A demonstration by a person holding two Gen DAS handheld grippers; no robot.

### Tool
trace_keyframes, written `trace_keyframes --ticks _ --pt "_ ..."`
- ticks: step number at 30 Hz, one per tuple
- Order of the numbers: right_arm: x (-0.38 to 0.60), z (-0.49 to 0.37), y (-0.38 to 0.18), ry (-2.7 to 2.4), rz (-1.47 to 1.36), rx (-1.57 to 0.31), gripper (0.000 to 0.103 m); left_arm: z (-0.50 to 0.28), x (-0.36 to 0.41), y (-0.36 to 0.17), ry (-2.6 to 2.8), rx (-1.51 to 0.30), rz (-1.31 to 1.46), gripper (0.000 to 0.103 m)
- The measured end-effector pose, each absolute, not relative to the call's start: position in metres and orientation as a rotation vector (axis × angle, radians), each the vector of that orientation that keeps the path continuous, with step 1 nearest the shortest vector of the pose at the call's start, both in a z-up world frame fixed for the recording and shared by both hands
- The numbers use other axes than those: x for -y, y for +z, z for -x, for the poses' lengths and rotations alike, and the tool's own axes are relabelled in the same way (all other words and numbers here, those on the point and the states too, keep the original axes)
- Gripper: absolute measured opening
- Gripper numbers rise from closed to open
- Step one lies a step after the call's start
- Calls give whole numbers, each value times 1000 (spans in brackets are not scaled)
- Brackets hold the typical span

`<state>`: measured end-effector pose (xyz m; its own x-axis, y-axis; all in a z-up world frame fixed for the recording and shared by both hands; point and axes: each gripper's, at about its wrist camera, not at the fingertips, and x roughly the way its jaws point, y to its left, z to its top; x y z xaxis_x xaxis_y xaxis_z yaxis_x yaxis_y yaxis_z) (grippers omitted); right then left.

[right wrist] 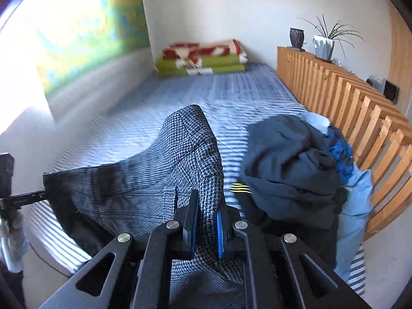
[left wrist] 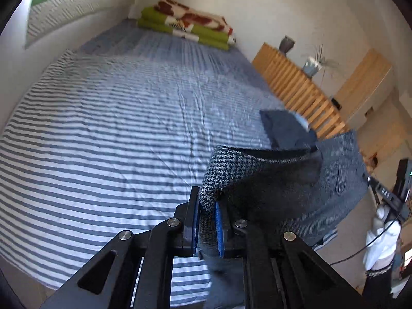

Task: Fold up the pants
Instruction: 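Grasp the grey garment edge with the left gripper while the right gripper holds another edge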

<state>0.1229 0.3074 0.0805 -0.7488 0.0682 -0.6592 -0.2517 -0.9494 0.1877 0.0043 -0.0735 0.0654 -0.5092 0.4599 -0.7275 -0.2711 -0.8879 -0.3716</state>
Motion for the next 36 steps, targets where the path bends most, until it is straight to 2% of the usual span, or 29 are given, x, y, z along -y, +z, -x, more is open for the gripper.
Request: trace_keyframes --ticks 4,7,9,11,13,14,17,19,21,23,27,32,33,34,35,36 --pt "-300 -120 66 2783 1052 -503 10 0 96 72 2436 249 1250 11" --pt "-293 -89 19 2706 1175 -460 10 30 86 26 2461 147 1419 11" --pt "-283 -61 -17 2639 1272 -347 10 54 73 -19 2474 9 1546 19" --pt "-282 -37 -51 2555 1354 -272 10 71 67 -67 2462 -72 1690 19" --pt "-288 -12 -88 2461 1466 -202 11 76 64 -96 2437 -59 1762 20" --pt "-291 -6 -100 2428 1494 -160 13 75 66 -104 2413 -5 1767 25" --pt "-304 8 -120 2333 1519 -43 27 68 71 -116 2414 74 1743 60" --pt "-315 10 -113 2358 1498 -102 37 71 74 -118 2436 88 1726 62" --pt "-322 13 -110 2426 1512 -228 59 76 77 -123 2432 125 1739 62" --pt "-318 20 -113 2452 1545 -256 62 84 85 -126 2434 151 1747 62" --pt "-302 50 -137 2363 1626 -179 62 95 83 -129 2430 174 1748 62" --pt "-297 71 -172 2253 1694 -177 61 92 89 -124 2445 153 1733 62" --pt "-295 71 -175 2256 1693 -188 42 91 93 -121 2454 146 1731 62" --pt "-293 70 -177 2251 1697 -185 27 91 96 -120 2462 146 1730 62" --pt "-290 67 -177 2258 1698 -181 15 92 99 -119 2467 150 1729 63" --pt "-287 64 -173 2283 1684 -165 10 93 103 -118 2470 155 1729 63"
